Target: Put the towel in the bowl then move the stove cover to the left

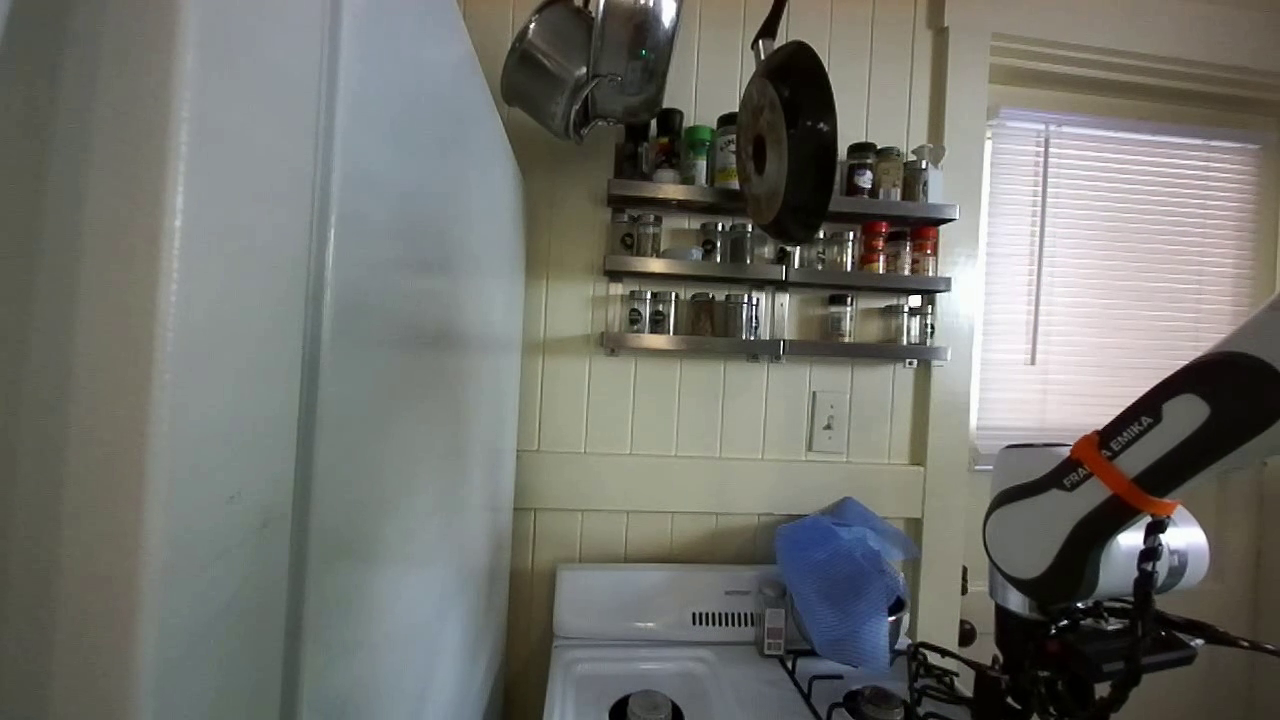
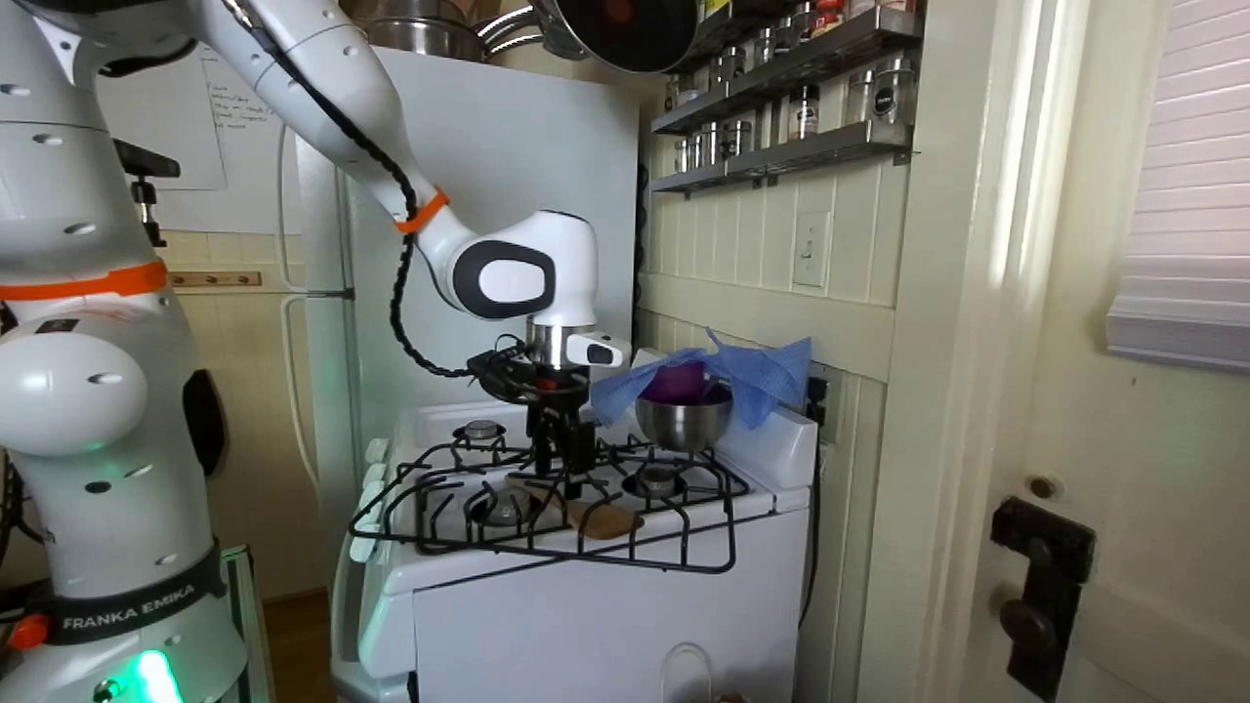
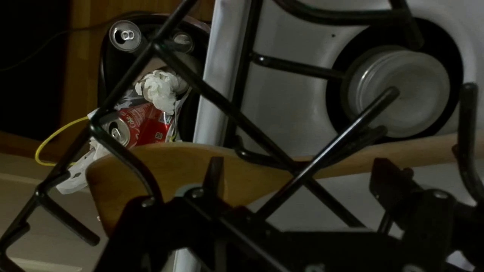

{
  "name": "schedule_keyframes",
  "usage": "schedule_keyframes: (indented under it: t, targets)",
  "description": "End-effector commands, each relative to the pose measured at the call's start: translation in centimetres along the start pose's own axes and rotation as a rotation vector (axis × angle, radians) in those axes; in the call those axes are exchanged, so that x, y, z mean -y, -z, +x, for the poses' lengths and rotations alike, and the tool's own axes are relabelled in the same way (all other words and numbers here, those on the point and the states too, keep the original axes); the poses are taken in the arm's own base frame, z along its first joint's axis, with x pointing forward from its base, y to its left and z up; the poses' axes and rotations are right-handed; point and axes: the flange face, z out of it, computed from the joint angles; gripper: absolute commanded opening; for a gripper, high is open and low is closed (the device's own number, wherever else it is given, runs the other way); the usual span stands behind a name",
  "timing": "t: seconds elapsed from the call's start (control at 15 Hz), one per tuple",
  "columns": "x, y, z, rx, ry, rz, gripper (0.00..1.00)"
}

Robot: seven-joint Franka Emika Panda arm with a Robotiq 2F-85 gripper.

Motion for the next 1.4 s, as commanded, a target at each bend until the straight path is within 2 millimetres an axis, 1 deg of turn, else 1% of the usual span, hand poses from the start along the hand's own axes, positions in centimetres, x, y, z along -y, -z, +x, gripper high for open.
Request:
schedule_keyframes:
  t: [0.0, 0.07, 0.13, 0.2, 0.33, 0.53, 0.6, 0.73, 0.87, 1.13, 1.33]
  targets:
    - [0.1, -0.6, 0.3, -0.008, -0.014, 0.014, 0.74]
    - [0.1, -0.7, 0.4, -0.009, -0.014, 0.014, 0.71]
    - [0.1, -0.7, 0.5, -0.009, -0.013, 0.014, 0.64]
    - [0.2, -0.8, 0.5, -0.01, -0.011, 0.012, 0.53]
    - [0.1, -0.6, 0.8, -0.018, -0.008, 0.009, 0.41]
    - [0.2, -0.3, 1.1, -0.026, -0.003, 0.004, 0.18]
    - [0.3, -0.3, 1.1, -0.028, 0.0, 0.003, 0.12]
    - [0.5, -0.4, 1.3, -0.024, 0.003, 0.003, 0.1]
    - [0.6, -0.1, 1.0, -0.017, 0.003, -0.001, 0.09]
    - [1.0, 1.3, -0.3, -0.036, -0.018, -0.028, 0.08]
    - [1.5, 2.1, -1.1, -0.034, -0.035, -0.056, 0.08]
